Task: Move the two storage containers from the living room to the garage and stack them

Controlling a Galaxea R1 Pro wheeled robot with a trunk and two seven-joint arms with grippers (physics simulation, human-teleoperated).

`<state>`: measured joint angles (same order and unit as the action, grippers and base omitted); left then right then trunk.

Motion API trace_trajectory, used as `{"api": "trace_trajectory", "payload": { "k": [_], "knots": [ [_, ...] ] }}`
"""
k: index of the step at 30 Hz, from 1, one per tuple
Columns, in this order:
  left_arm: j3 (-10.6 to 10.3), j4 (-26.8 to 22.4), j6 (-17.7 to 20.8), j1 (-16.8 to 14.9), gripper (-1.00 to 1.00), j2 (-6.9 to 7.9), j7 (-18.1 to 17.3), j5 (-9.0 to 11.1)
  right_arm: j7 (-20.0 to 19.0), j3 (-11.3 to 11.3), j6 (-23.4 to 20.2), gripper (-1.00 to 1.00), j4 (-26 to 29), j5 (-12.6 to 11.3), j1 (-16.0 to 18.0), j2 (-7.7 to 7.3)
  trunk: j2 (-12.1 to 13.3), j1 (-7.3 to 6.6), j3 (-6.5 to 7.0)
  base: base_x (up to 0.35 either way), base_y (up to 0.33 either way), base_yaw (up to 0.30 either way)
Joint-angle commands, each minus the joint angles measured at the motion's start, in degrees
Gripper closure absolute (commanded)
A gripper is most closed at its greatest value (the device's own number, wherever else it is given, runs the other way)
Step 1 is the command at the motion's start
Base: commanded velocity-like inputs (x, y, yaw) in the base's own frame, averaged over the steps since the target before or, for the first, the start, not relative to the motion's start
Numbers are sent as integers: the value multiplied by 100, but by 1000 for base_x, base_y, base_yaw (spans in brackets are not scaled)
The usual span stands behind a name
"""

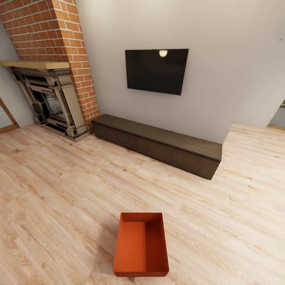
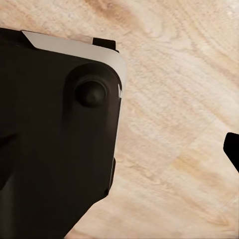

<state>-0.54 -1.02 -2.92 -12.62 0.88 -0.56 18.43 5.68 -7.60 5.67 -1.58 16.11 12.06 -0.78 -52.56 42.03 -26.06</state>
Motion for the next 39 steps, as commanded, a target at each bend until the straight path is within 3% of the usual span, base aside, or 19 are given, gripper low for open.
{"api": "trace_trajectory", "payload": {
  "k": [1, 39],
  "knots": [
    [-8, 6, -18, -3, -100, 1, -6, 29, 21, -48, 31, -100, -17, 59, 7, -1, -4, 0, -15, 0, 0, 0],
    [-8, 6, -20, -3, -100, 3, -6, 29, 29, -49, 30, -100, -17, 50, 7, 4, -4, 0, -361, 0, 0, 0]
  ]
}}
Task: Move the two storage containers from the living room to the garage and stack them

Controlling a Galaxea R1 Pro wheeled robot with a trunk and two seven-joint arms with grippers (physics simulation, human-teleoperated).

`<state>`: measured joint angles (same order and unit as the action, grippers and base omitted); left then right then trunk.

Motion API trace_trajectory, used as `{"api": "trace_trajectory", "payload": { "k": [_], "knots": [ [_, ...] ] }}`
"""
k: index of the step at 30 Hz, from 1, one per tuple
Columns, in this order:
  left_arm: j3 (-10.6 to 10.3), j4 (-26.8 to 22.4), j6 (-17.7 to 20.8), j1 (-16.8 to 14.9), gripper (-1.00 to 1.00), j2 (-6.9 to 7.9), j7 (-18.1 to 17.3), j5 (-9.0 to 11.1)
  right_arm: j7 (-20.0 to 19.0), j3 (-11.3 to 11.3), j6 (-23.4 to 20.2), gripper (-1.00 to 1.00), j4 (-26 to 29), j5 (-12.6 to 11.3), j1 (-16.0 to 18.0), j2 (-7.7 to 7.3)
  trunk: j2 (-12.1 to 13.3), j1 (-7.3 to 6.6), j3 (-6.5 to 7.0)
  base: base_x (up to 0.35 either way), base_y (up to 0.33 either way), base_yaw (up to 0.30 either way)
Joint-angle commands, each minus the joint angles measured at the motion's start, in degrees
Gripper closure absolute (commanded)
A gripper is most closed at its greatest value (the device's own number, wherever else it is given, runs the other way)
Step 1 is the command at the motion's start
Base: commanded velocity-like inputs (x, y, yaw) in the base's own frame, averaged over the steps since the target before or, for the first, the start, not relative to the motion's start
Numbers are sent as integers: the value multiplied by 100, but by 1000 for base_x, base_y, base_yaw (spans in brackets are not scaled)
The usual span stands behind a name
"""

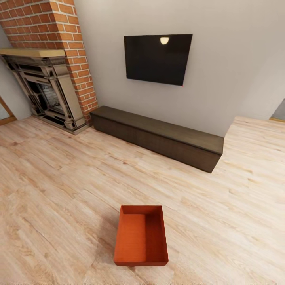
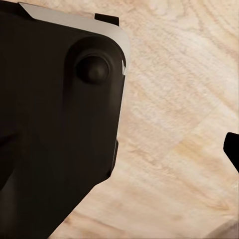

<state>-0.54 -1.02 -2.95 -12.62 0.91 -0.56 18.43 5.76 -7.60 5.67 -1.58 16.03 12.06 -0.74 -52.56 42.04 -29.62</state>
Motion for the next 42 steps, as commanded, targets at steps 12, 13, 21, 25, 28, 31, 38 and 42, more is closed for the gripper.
{"api": "trace_trajectory", "payload": {
  "k": [12, 13, 21, 25, 28, 31, 38, 42],
  "knots": [
    [-8, 6, -19, -3, -100, -2, -6, 29, 33, -48, 28, -100, -18, 59, 6, -4, -4, 0, -114, 0, 0, 0],
    [-8, 6, -18, -3, -100, -3, -6, 29, 33, -48, 28, -100, -18, 59, 6, -4, -4, 0, -123, 0, 0, 0],
    [-8, 6, -17, -3, -100, -1, -6, 29, 37, -48, 22, -100, -18, 59, 6, -5, -4, 0, -196, 0, 0, 0],
    [-8, 6, -16, -3, -100, -2, -6, 29, 39, -48, 22, -100, -18, 59, 6, -2, -4, 0, -233, 0, 0, 0],
    [-8, 6, -18, -3, -100, -3, -6, 29, 40, -48, 22, -100, -18, 59, 6, -3, -4, 0, -260, 0, 0, 0],
    [-8, 6, -18, -3, -100, -3, -6, 29, 40, -48, 22, -100, -18, 59, 6, -2, -4, 0, -287, 0, 0, 0],
    [-8, 6, -16, -3, -100, -3, -6, 29, 41, -48, 22, -100, -18, 53, 6, -5, -4, 0, -351, 0, 0, 0],
    [-8, 6, -14, -3, -100, -3, -6, 29, 56, -48, 22, -100, -18, 56, 6, -5, -4, 0, -388, 0, 0, 0]
  ]
}}
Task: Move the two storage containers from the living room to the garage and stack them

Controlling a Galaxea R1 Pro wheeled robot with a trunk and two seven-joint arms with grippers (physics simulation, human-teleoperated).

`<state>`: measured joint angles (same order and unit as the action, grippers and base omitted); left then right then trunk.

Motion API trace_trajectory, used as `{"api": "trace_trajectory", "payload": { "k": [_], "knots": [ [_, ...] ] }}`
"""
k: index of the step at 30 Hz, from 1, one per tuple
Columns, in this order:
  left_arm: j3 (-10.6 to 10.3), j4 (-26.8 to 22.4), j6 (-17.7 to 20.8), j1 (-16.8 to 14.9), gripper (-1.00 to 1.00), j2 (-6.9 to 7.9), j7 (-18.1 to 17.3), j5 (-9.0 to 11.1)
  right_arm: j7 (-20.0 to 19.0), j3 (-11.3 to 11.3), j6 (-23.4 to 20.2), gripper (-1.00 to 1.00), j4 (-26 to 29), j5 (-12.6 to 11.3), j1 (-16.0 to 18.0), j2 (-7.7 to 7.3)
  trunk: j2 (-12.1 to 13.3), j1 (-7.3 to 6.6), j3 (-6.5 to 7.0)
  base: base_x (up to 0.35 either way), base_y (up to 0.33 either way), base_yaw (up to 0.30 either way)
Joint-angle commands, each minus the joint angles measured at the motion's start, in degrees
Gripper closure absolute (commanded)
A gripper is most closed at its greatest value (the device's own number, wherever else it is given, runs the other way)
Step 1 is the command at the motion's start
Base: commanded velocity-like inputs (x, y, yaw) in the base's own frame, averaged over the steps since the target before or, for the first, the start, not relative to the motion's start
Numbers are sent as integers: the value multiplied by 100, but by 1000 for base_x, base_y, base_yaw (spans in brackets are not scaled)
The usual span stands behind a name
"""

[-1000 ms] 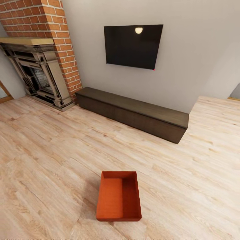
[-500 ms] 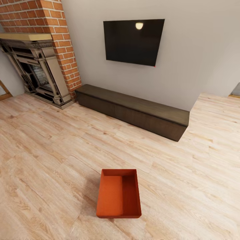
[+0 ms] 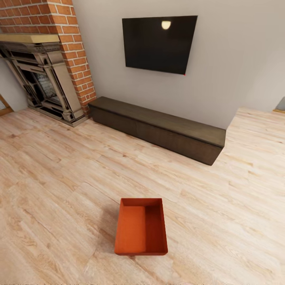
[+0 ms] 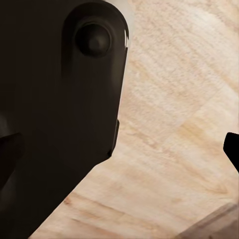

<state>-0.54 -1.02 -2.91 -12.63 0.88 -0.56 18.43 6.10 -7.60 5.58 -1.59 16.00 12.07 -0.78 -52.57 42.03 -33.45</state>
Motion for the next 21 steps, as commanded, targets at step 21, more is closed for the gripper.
{"api": "trace_trajectory", "payload": {
  "k": [21],
  "knots": [
    [-8, 6, -18, -3, -100, 0, -6, 29, 69, -48, 31, -100, -17, 53, 6, 7, -3, 0, -196, 0, 0, 0]
  ]
}}
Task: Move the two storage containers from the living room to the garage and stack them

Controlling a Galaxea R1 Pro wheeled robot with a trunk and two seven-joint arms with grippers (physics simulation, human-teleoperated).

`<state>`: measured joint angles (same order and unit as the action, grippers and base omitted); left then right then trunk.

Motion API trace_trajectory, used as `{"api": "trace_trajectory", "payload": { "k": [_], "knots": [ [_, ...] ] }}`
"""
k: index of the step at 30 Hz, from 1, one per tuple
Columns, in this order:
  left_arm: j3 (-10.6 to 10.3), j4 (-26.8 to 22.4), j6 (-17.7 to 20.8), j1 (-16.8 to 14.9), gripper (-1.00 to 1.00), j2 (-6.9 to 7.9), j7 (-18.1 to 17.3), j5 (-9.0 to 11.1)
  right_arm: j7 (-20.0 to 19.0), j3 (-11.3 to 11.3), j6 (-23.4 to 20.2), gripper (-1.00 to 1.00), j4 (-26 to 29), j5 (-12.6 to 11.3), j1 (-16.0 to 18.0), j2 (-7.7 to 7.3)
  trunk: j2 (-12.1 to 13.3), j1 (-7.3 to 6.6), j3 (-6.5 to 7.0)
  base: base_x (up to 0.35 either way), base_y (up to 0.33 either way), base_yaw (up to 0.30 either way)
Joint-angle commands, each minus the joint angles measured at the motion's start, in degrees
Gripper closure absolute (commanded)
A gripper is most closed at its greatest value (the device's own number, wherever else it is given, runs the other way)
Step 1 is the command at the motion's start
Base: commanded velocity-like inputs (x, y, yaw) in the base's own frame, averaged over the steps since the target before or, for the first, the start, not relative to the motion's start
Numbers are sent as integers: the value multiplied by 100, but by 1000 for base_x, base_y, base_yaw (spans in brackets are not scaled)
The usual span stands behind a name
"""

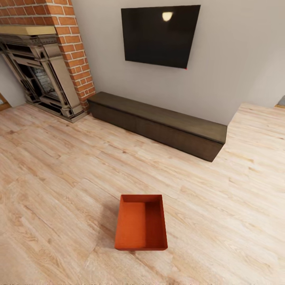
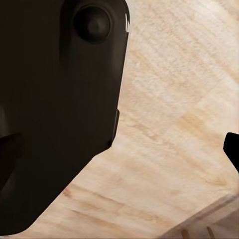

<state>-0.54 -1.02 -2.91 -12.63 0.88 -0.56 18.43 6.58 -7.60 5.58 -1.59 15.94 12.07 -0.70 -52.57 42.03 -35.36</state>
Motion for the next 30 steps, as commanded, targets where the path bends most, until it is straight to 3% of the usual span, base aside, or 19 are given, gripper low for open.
{"api": "trace_trajectory", "payload": {
  "k": [1, 30],
  "knots": [
    [-8, 6, -17, -3, -100, 0, -6, 29, 21, -49, 31, -100, -17, 58, 6, -1, -3, 0, -13, 0, 0, 0],
    [-8, 6, -19, -3, -100, 1, -6, 29, 2, -49, 31, -100, -17, 67, 6, 0, -3, 0, -277, 0, 0, 0]
  ]
}}
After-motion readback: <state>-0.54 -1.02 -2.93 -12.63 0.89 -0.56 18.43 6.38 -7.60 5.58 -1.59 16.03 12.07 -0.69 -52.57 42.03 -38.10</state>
